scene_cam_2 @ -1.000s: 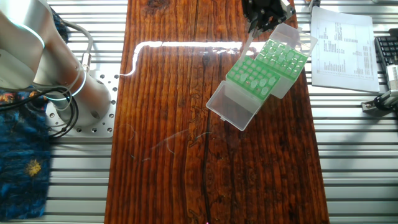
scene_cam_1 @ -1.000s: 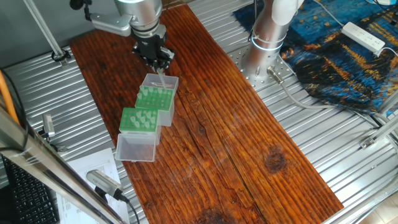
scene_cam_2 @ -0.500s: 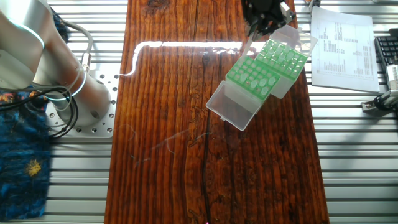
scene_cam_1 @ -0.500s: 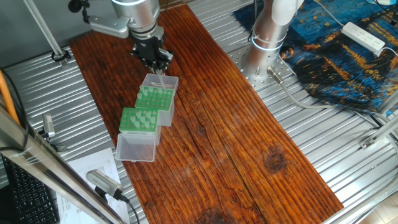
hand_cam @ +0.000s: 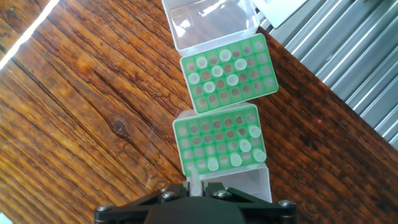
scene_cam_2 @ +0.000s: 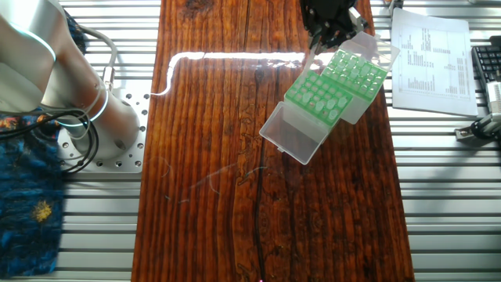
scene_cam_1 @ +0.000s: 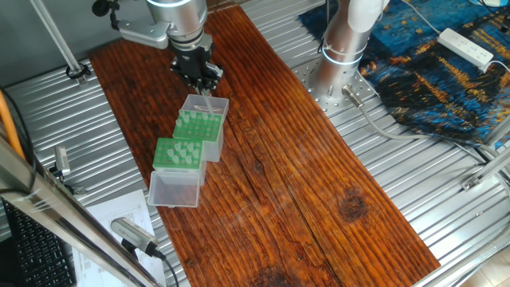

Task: Transfer all large pipette tips from one holder to another

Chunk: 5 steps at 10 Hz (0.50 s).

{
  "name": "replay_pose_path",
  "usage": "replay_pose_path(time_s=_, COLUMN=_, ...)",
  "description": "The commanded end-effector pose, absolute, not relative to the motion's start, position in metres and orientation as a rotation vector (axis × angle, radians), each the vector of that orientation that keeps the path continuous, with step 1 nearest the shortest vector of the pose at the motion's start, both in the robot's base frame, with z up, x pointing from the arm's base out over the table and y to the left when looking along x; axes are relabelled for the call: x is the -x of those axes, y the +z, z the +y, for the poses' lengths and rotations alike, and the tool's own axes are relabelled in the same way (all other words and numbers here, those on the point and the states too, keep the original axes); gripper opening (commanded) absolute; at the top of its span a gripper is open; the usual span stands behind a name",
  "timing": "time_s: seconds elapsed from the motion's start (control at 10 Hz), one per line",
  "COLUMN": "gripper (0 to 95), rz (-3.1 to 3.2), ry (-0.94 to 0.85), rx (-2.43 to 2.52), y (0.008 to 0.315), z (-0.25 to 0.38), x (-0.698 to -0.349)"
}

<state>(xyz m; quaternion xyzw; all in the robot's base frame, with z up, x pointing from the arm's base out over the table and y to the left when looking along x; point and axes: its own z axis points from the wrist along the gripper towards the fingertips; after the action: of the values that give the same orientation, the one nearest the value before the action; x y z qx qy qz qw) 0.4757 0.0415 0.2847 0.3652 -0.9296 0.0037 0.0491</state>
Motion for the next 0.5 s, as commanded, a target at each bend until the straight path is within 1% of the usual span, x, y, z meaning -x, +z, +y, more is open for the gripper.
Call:
replay_pose_path(time_s=0.1, gripper=0.0, rz=-2.839, ry=-0.013, rx=-1.107, y=0.2849, z=0.0415, x=-0.4746)
replay_pose_path(time_s=0.5, gripper=0.0, rz=-2.829, ry=-0.005, rx=-1.103, y=0.2828, z=0.0419, x=-0.4716)
